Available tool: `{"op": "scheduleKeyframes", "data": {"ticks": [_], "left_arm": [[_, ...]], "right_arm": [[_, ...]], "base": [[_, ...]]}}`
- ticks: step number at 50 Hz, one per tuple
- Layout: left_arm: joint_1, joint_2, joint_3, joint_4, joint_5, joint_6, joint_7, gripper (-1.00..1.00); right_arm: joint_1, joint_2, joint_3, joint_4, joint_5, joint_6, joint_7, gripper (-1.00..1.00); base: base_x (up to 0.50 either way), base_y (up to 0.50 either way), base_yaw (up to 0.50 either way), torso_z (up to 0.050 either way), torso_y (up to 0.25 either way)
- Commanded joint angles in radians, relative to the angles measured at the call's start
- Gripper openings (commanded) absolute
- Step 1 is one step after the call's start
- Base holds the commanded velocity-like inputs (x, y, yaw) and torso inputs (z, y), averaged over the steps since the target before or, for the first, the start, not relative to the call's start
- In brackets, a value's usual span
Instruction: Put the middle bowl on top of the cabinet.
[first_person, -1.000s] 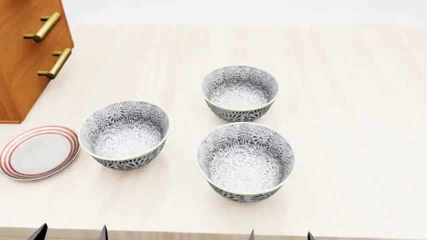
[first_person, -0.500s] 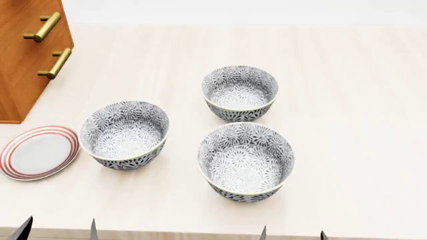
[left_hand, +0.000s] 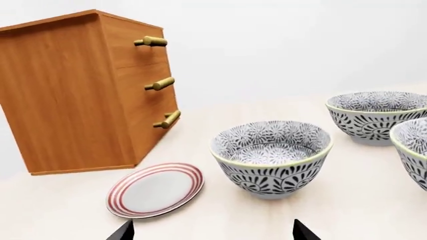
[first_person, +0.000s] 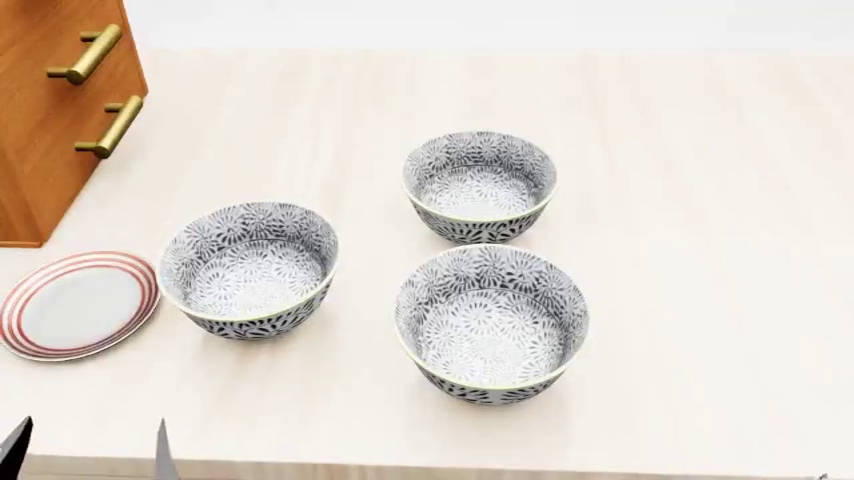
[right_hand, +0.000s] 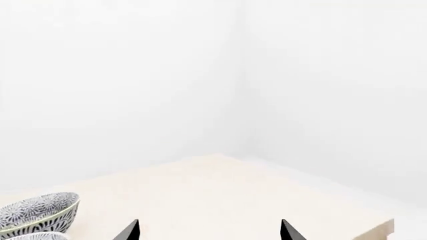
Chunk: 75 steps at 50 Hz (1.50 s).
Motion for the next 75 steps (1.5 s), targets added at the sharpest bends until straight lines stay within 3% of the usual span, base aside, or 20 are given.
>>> {"op": "scheduleKeyframes", "data": {"ticks": [1, 14, 58, 75], "left_arm": [[0.018, 0.009, -0.054, 0.129, -0.067, -0.044, 0.035, 1.0], [0.063, -0.008, -0.122, 0.319, -0.163, -0.093, 0.015, 1.0], [0.071, -0.051, -0.099, 0.357, -0.222, -0.095, 0.019, 1.0], [0.077, -0.062, -0.078, 0.361, -0.22, -0.091, 0.013, 1.0]], "right_arm": [[-0.12, -0.018, 0.162, -0.107, 0.035, -0.081, 0.021, 1.0], [-0.159, -0.011, 0.204, -0.115, 0.047, -0.107, 0.033, 1.0], [-0.175, 0.0, 0.198, -0.135, 0.029, -0.109, 0.071, 1.0], [-0.172, 0.009, 0.187, -0.141, 0.036, -0.092, 0.081, 1.0]], "base": [[0.0, 0.0, 0.0, 0.0, 0.0], [0.0, 0.01, 0.0, 0.0, 0.0], [0.0, 0.38, 0.0, 0.0, 0.0], [0.0, 0.01, 0.0, 0.0, 0.0]]}}
